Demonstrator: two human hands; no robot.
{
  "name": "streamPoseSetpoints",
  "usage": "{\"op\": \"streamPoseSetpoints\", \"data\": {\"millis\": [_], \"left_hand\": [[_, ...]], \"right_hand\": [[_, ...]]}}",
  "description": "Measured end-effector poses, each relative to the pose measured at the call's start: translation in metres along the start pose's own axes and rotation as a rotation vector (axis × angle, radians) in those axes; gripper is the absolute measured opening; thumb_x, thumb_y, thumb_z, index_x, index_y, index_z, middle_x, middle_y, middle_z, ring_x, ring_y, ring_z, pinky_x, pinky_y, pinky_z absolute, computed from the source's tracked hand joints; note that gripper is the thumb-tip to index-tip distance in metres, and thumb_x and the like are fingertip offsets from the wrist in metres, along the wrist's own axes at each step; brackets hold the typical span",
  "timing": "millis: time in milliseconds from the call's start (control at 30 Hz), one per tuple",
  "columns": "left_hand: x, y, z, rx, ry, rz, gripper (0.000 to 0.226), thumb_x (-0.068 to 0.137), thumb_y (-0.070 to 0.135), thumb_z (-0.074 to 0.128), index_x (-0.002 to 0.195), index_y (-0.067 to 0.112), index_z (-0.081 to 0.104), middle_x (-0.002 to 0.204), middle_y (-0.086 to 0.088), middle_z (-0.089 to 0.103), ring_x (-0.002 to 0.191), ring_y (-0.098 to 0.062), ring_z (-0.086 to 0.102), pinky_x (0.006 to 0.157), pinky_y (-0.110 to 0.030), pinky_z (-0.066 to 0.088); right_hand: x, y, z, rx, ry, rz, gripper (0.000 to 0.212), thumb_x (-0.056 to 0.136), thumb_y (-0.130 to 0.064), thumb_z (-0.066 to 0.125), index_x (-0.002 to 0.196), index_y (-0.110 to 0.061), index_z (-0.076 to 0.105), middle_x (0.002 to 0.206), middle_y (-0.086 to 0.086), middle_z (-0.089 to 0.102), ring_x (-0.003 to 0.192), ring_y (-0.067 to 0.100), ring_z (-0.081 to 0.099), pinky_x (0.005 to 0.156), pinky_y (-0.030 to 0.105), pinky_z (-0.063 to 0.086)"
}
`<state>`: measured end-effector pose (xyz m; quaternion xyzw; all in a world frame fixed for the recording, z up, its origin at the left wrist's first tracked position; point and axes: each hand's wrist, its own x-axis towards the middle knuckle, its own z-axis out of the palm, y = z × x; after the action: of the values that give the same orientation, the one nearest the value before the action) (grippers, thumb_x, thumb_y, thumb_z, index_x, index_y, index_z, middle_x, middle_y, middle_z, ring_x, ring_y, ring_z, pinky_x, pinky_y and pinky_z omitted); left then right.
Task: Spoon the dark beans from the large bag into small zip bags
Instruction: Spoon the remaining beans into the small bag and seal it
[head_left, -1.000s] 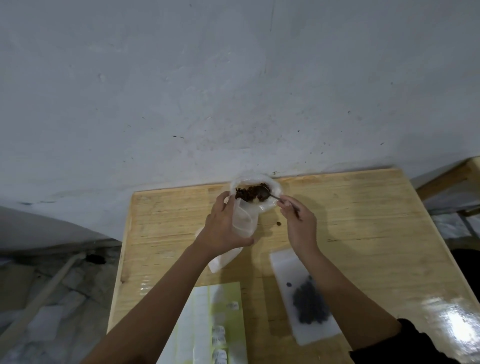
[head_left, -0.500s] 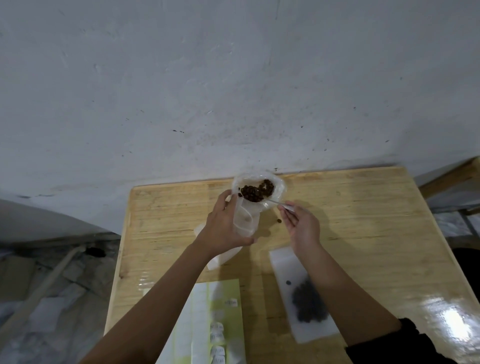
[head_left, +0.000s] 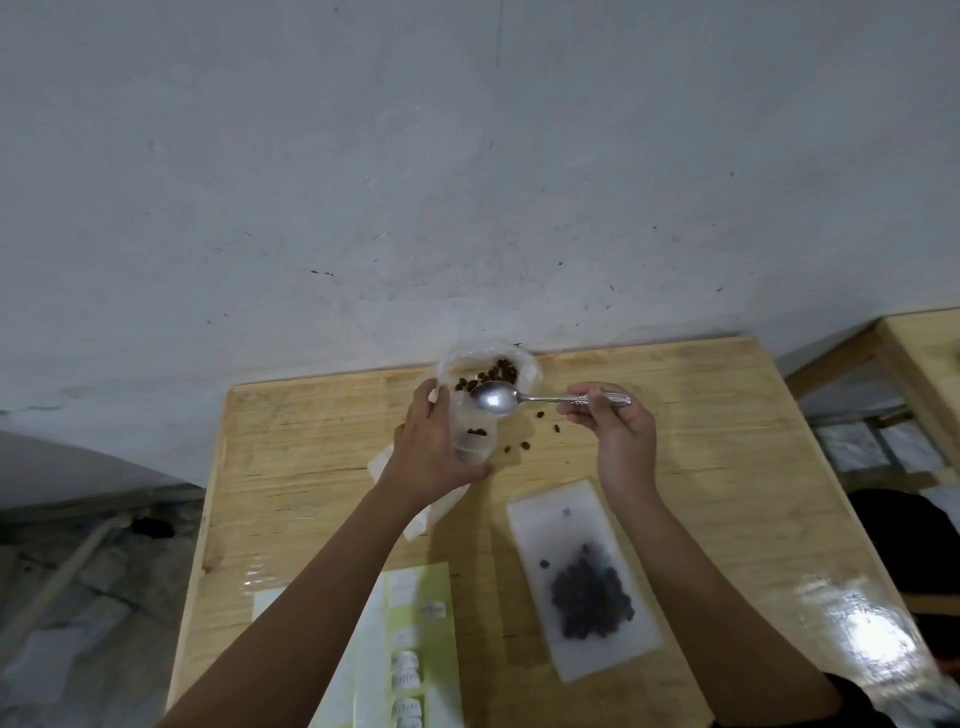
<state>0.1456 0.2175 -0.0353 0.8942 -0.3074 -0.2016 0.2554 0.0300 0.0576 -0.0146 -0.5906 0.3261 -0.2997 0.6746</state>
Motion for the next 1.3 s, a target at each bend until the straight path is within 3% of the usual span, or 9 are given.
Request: {"op": "streamPoseSetpoints", "data": {"millis": [233, 333, 467, 600, 733, 900, 1067, 1300], "left_hand": [[-0.008, -0.002, -0.005, -0.019, -0.002, 0.007, 0.104, 0.063, 0.045, 0.080, 0.142, 0.009, 0.021, 0.147, -0.004, 0.012, 0.133, -0.024, 0.025, 0.104, -0.045, 0.033], [-0.011, -0.005, -0.006, -0.029, -0.002, 0.011, 0.103, 0.063, 0.042, 0.080, 0.142, 0.008, 0.022, 0.147, -0.004, 0.012, 0.132, -0.022, 0.026, 0.103, -0.044, 0.034], [-0.014, -0.005, -0.009, -0.019, 0.009, 0.056, 0.101, 0.064, 0.043, 0.078, 0.141, 0.008, 0.023, 0.146, -0.004, 0.013, 0.126, -0.018, 0.031, 0.100, -0.041, 0.034], [-0.015, -0.005, -0.007, -0.015, 0.010, 0.082, 0.101, 0.065, 0.042, 0.077, 0.142, 0.008, 0.022, 0.145, -0.004, 0.014, 0.122, -0.017, 0.032, 0.101, -0.041, 0.034], [-0.013, -0.005, -0.004, -0.026, 0.029, 0.093, 0.099, 0.063, 0.041, 0.078, 0.140, 0.008, 0.025, 0.143, -0.004, 0.016, 0.117, -0.015, 0.034, 0.098, -0.040, 0.038], [-0.012, -0.004, 0.003, -0.048, 0.014, 0.108, 0.106, 0.063, 0.041, 0.079, 0.144, 0.007, 0.018, 0.146, -0.005, 0.012, 0.121, -0.017, 0.033, 0.097, -0.040, 0.042], [-0.012, -0.008, 0.008, -0.095, -0.032, 0.083, 0.110, 0.062, 0.044, 0.080, 0.145, 0.009, 0.017, 0.146, -0.001, 0.009, 0.125, -0.014, 0.029, 0.103, -0.041, 0.038], [-0.014, -0.013, 0.013, -0.166, -0.070, 0.106, 0.106, 0.055, 0.054, 0.075, 0.142, 0.022, 0.025, 0.142, 0.011, 0.011, 0.130, -0.018, 0.031, 0.098, -0.047, 0.044]], "right_hand": [[0.004, 0.023, 0.010, -0.236, -0.033, -0.048, 0.021, 0.095, -0.017, 0.051, 0.108, -0.012, 0.066, 0.092, -0.005, 0.071, 0.092, 0.017, 0.068, 0.085, 0.033, 0.054], [0.004, 0.033, 0.019, -0.335, -0.072, -0.067, 0.024, 0.096, -0.012, 0.049, 0.113, -0.020, 0.064, 0.098, -0.004, 0.068, 0.097, 0.011, 0.065, 0.089, 0.031, 0.053], [-0.003, 0.044, 0.030, -0.308, -0.014, -0.109, 0.026, 0.097, -0.008, 0.046, 0.115, -0.018, 0.061, 0.108, 0.003, 0.067, 0.103, 0.006, 0.062, 0.092, 0.027, 0.051], [-0.008, 0.055, 0.035, -0.264, 0.020, -0.086, 0.029, 0.097, -0.004, 0.044, 0.118, -0.017, 0.060, 0.112, 0.001, 0.064, 0.110, 0.012, 0.061, 0.096, 0.033, 0.050], [-0.005, 0.058, 0.034, -0.275, 0.035, -0.074, 0.028, 0.097, -0.004, 0.044, 0.118, -0.012, 0.060, 0.112, 0.003, 0.064, 0.109, 0.011, 0.062, 0.096, 0.027, 0.050], [-0.002, 0.061, 0.039, -0.050, 0.188, 0.118, 0.023, 0.097, -0.005, 0.045, 0.112, -0.004, 0.062, 0.105, 0.009, 0.067, 0.101, 0.014, 0.065, 0.090, 0.021, 0.052], [-0.003, 0.058, 0.039, 0.277, 0.284, 0.405, 0.020, 0.094, 0.000, 0.048, 0.107, 0.009, 0.060, 0.104, 0.023, 0.064, 0.088, 0.022, 0.067, 0.071, 0.016, 0.056], [-0.010, 0.055, 0.046, 0.337, 0.208, 0.588, 0.020, 0.095, 0.000, 0.046, 0.103, 0.009, 0.062, 0.096, 0.022, 0.066, 0.083, 0.021, 0.068, 0.082, 0.023, 0.055]]}}
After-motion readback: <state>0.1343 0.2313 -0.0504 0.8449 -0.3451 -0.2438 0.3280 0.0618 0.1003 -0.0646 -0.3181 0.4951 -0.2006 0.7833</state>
